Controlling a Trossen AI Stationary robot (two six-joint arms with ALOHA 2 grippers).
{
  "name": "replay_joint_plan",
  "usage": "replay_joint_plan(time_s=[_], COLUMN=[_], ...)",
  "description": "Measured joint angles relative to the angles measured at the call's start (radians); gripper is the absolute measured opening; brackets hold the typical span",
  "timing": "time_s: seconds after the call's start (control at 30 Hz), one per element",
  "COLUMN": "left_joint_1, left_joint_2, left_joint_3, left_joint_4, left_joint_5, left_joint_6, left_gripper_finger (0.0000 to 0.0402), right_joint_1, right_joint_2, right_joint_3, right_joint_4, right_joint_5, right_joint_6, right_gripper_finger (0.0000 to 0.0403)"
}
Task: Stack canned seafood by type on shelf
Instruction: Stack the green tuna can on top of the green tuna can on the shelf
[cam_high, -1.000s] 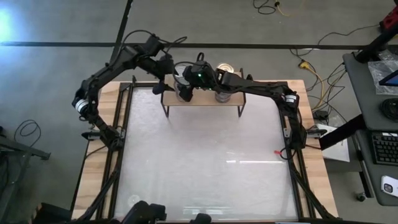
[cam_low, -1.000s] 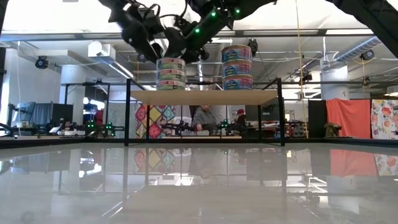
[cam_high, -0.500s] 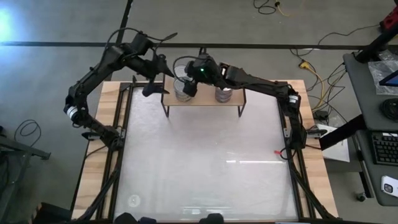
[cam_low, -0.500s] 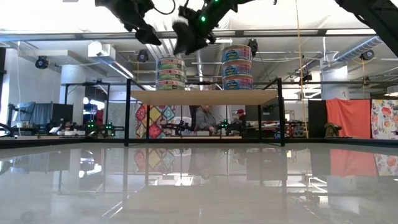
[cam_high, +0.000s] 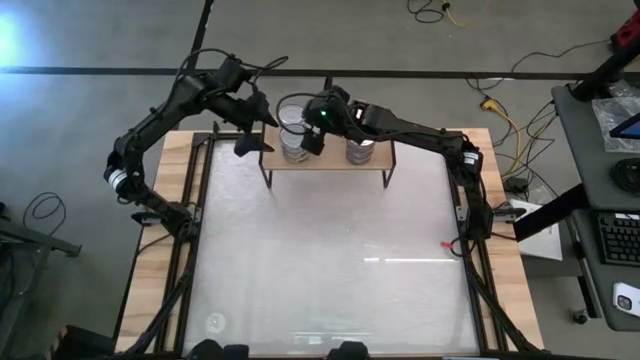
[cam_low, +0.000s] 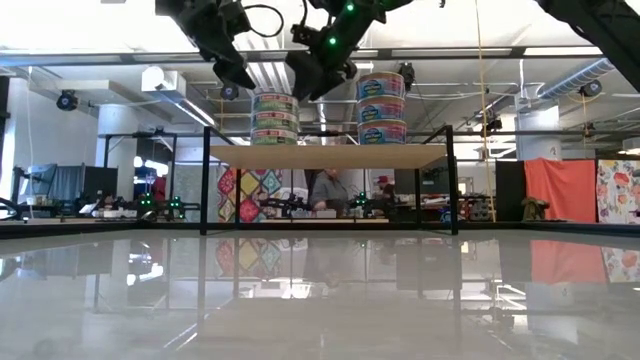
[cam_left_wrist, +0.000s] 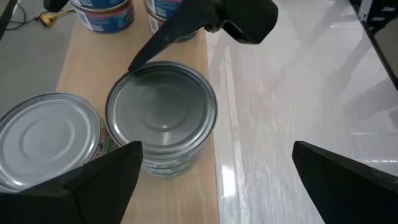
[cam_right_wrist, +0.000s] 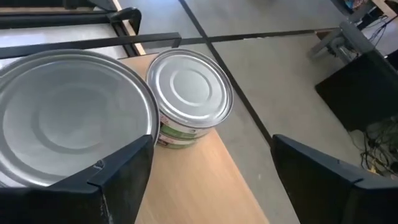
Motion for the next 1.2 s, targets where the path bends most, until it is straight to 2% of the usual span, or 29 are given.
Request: replay_joint_plan(time_s=[0.23,0.5,0.67,0.73,0.93,1.07,1.2], left_joint_1=[0.0,-0.001,0.0,0.0,-0.001,-0.001,0.0], left_joint_2=[0.0,0.0,0.0,0.0,0.0,0.0,0.0], left_joint_3=[-0.023,-0.031,-0.049,-0.06,-0.086,-0.096,-0.098], left_joint_4=[0.016,0.037,0.033,0.038,0.041,0.041,0.042], left_joint_5=[-0.005,-0.006,-0.029,-0.035,-0.035,-0.035,-0.036], left_joint_6=[-0.001,-0.005,-0.036,-0.045,-0.054,-0.058,-0.058], left_gripper_finger=[0.0398,0.0398,0.0398,0.0398,0.0398,0.0398,0.0398], right_joint_1=[0.012,0.027,0.022,0.015,0.013,0.016,0.016], right_joint_2=[0.0,-0.001,-0.002,0.002,0.029,0.032,0.031], right_joint_3=[0.003,0.044,0.057,0.055,0.052,0.052,0.052], right_joint_4=[-0.008,-0.046,-0.045,-0.045,-0.077,-0.084,-0.099], right_joint_5=[0.0,0.003,0.158,0.175,0.165,0.071,0.049], right_joint_6=[0.029,0.039,0.008,0.019,0.036,0.071,0.096], right_gripper_finger=[0.0306,0.0315,0.0316,0.0313,0.0305,0.0304,0.0309])
